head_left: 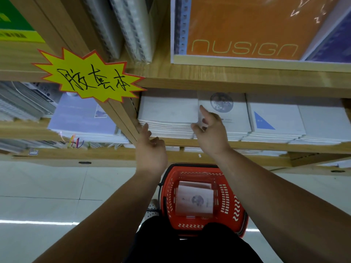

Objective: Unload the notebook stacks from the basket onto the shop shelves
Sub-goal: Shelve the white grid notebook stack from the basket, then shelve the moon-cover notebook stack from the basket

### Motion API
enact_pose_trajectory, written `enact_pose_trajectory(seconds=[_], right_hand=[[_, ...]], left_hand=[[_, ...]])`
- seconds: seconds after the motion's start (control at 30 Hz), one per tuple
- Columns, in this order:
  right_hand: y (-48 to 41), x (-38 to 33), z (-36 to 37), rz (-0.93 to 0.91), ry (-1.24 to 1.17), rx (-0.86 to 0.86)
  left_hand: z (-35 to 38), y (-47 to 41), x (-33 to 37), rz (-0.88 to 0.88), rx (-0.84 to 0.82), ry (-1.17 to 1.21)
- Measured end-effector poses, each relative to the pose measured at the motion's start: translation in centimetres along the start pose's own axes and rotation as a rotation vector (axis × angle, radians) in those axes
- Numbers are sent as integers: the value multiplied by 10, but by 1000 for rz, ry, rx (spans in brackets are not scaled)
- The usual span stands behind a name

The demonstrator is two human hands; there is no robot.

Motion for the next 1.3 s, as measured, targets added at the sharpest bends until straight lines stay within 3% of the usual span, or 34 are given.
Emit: enact_pose_trajectory(seconds=[0.03, 0.1, 0.23, 0.4, 0.53, 0.73, 0.97, 1.17, 1.3], right_hand=[[0, 2, 7, 18, -38, -55], [0, 7, 16, 86, -81, -144], [-4, 6, 13, 148, -110, -226], [11, 5, -6, -7, -107, -102], [48, 45, -16, -89, -40, -118], [93, 124, -5, 142, 199, -432], [135, 179, -2, 257, 401, -673], [123, 209, 8, 206, 500, -892], [99, 247, 31, 84, 590, -1037]], left_hand=[[-2, 2, 1, 80, 78, 107], [3, 4, 6, 230, 39, -46], [22, -5, 11, 134, -202, -72], [22, 8, 3, 102, -71, -82], [35, 38, -30, 13, 48, -34], [93, 101, -128, -344, -99, 129], [131, 133, -186, -501, -165, 354], [162, 161, -206, -676, -81, 500], [193, 168, -219, -772, 87, 538]])
Point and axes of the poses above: each hand's wrist, its own y-axis away from the middle knuckle, its own z-axis out of the palm, x = y × z, the point moved 7 cm from there along -y, towards the middle knuckle, and after that the axes turned 4 degrees about -z, right-handed, at the moved point
